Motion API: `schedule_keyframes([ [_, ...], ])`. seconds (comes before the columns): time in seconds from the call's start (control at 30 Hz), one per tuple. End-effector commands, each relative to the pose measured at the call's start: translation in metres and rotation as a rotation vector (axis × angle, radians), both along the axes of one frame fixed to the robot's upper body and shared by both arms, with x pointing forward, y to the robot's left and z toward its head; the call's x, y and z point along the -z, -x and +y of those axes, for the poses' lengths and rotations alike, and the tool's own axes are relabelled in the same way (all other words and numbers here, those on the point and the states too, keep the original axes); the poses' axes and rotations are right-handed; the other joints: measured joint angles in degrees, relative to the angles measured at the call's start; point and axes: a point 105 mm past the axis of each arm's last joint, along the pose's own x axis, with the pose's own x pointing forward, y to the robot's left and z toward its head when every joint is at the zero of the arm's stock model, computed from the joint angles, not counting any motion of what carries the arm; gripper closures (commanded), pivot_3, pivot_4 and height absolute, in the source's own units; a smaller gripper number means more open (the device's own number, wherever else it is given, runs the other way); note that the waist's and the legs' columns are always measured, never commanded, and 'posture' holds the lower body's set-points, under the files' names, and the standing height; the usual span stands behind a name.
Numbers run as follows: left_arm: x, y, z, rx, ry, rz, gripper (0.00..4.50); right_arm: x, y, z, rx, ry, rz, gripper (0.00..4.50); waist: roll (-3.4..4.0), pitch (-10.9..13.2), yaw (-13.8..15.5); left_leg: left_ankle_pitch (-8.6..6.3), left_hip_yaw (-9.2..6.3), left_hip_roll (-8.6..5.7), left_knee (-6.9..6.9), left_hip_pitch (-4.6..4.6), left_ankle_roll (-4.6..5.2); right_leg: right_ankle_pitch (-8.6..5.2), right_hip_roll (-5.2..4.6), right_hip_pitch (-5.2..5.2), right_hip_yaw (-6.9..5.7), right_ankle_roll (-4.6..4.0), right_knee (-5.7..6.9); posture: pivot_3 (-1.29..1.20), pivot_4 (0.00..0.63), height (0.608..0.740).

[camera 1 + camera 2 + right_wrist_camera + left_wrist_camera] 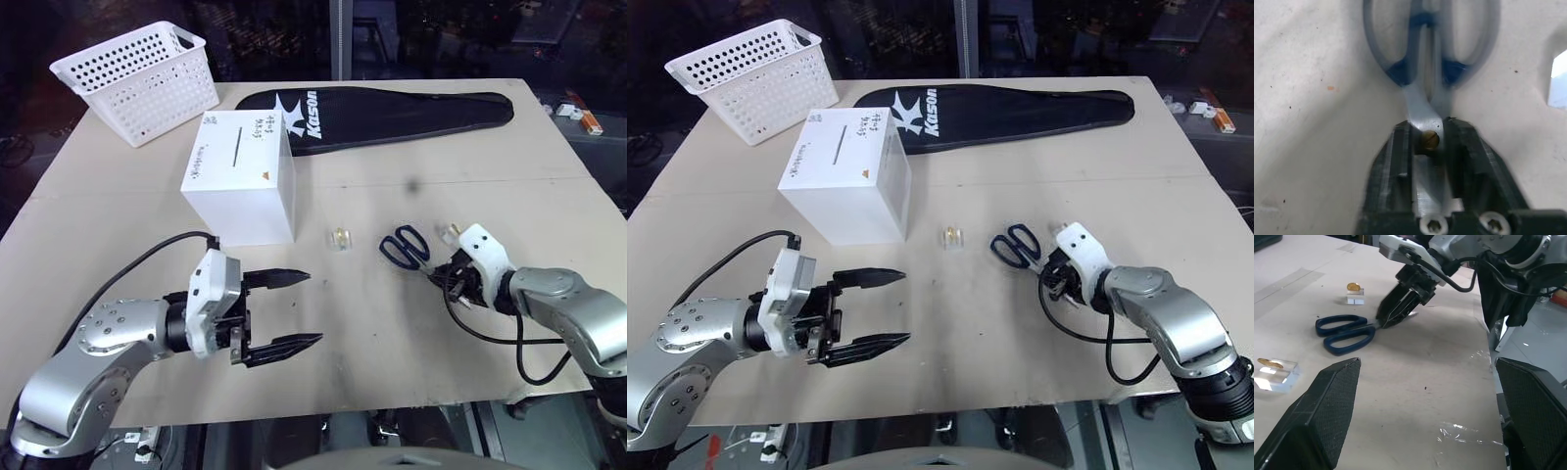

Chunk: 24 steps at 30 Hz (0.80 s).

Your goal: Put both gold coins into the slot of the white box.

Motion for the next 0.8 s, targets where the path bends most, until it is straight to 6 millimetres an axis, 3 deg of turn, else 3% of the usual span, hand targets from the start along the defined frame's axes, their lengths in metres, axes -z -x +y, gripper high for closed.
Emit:
schedule_keyframes([
  [0.03,-0.002,0.002,-0.004,0.010,0.013,-0.020,0.00,0.018,0.013,-0.004,-0.016,0.026,0.061,4.22,-0.01,0.0,0.0,0.00,0.00,0.00,0.00,0.00,0.00,0.00,0.00,0.00,0.00,0.00,0.00,0.00,0.150,0.738],
  [0.2,-0.001,0.000,-0.005,0.008,0.024,-0.034,0.00,-0.007,0.022,-0.002,-0.037,-0.091,-0.083,4.22,-0.02,0.0,0.4,0.00,-0.01,0.00,0.02,-0.03,0.00,-0.01,0.00,0.02,-0.02,0.01,-0.03,0.00,0.150,0.738],
  [0.3,-0.007,-0.011,-0.010,-0.005,0.072,-0.094,0.00,-0.022,0.043,-0.027,0.066,-0.097,-0.168,4.22,0.07,0.0,1.2,0.00,-0.02,-0.01,0.01,-0.06,0.00,-0.01,-0.01,0.00,-0.02,0.02,-0.04,0.00,0.150,0.738],
  [0.57,-0.016,-0.032,-0.027,-0.014,0.183,-0.143,0.00,-0.028,0.076,-0.084,0.403,0.006,-0.222,4.22,0.13,0.0,0.2,0.00,0.01,0.02,0.14,0.07,0.01,-0.02,0.02,0.07,0.07,0.11,0.12,0.00,0.150,0.738],
  [0.67,-0.018,-0.033,-0.035,-0.005,0.197,-0.148,0.00,-0.027,0.072,-0.113,0.537,0.096,-0.241,4.22,0.20,0.0,0.0,0.00,-0.06,0.02,0.13,0.06,0.01,-0.03,0.07,0.05,0.04,0.09,0.17,0.00,0.150,0.738],
  [0.8,-0.027,-0.026,-0.049,0.019,0.211,-0.158,0.00,-0.025,0.039,-0.141,0.658,0.158,-0.247,4.22,0.16,0.0,-0.6,0.00,0.05,0.02,0.19,0.10,0.01,-0.02,0.11,0.06,0.18,0.10,0.16,0.00,0.150,0.738],
])
